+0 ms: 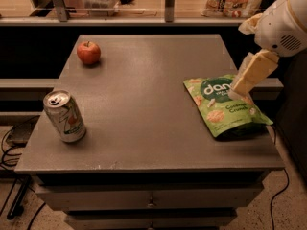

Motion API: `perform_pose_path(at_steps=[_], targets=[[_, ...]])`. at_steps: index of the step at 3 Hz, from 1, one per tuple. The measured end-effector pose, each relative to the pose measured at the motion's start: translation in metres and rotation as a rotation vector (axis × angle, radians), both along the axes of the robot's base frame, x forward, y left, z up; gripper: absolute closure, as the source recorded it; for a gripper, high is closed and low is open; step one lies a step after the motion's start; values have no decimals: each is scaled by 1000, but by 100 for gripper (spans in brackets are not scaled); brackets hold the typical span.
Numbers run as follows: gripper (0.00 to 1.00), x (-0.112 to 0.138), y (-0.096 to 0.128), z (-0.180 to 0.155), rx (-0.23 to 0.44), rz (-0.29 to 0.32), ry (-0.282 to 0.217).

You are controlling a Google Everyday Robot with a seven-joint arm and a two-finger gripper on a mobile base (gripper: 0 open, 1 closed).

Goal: Pick apple

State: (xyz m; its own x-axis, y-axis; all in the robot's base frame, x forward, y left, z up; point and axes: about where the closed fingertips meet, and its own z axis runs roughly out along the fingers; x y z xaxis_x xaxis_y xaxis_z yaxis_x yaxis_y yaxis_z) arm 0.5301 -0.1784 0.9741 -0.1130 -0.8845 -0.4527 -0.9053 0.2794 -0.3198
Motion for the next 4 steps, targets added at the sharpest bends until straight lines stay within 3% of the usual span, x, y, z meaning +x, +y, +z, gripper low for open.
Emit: perform_pose_path(at_steps=[1,2,3,4], targets=[[0,0,0,0,0,0,0],[0,6,8,-8,45,-40,16],[0,34,50,-14,173,-66,-5],[0,62,86,-19,248,-58,-14]])
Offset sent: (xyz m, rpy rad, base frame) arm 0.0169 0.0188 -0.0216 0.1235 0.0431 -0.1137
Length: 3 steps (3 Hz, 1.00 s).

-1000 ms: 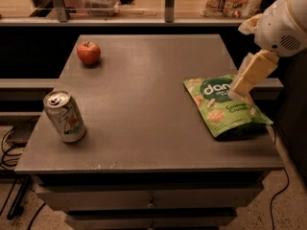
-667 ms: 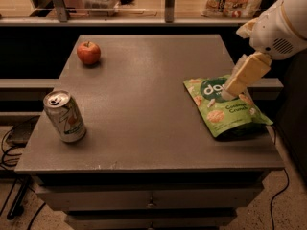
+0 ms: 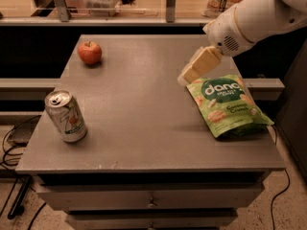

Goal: Pick apple

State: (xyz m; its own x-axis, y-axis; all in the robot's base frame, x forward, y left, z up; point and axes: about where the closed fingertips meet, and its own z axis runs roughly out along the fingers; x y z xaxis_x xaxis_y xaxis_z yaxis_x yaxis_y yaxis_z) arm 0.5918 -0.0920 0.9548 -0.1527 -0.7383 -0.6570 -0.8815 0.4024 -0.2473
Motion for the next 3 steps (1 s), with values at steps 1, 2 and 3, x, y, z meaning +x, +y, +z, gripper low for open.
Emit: perform_pose_path(at_steps=[1,2,3], targets=[[0,30,34,-15,37,10,9],[0,65,88,-43,53,47,50],[0,65,88,-43,53,48,50]])
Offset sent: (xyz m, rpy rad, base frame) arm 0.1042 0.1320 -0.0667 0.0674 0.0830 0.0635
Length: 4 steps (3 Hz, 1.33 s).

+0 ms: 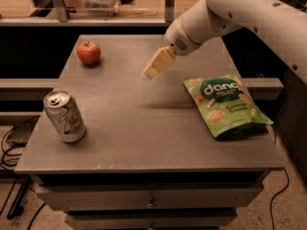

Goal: Pick apple

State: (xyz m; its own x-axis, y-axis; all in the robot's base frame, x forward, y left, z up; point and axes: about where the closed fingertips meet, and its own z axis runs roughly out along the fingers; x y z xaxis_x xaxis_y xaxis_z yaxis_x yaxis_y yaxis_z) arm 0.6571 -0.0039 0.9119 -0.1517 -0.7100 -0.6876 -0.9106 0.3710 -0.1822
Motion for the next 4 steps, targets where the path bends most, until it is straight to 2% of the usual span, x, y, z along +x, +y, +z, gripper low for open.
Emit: perform_pose_path(at_steps=[1,2,4], targets=[[0,10,25,-11,102,11,19],[0,27,65,-21,207,62,21],[0,68,132,-39,329,131,7]])
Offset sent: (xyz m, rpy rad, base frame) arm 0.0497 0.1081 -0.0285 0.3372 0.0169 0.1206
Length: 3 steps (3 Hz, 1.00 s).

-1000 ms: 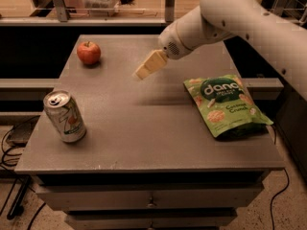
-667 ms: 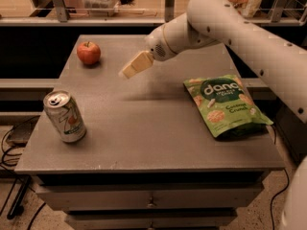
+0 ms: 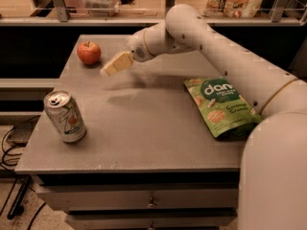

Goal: Pick apple

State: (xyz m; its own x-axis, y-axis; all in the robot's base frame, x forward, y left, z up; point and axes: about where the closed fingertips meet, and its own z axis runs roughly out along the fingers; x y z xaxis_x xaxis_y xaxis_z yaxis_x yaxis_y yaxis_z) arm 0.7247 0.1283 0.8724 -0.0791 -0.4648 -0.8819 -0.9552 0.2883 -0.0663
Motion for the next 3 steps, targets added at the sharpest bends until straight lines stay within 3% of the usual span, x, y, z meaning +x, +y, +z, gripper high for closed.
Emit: perform_pose_path(at_steps=[3], targets=[[0,20,94,-9,44,124,-2]])
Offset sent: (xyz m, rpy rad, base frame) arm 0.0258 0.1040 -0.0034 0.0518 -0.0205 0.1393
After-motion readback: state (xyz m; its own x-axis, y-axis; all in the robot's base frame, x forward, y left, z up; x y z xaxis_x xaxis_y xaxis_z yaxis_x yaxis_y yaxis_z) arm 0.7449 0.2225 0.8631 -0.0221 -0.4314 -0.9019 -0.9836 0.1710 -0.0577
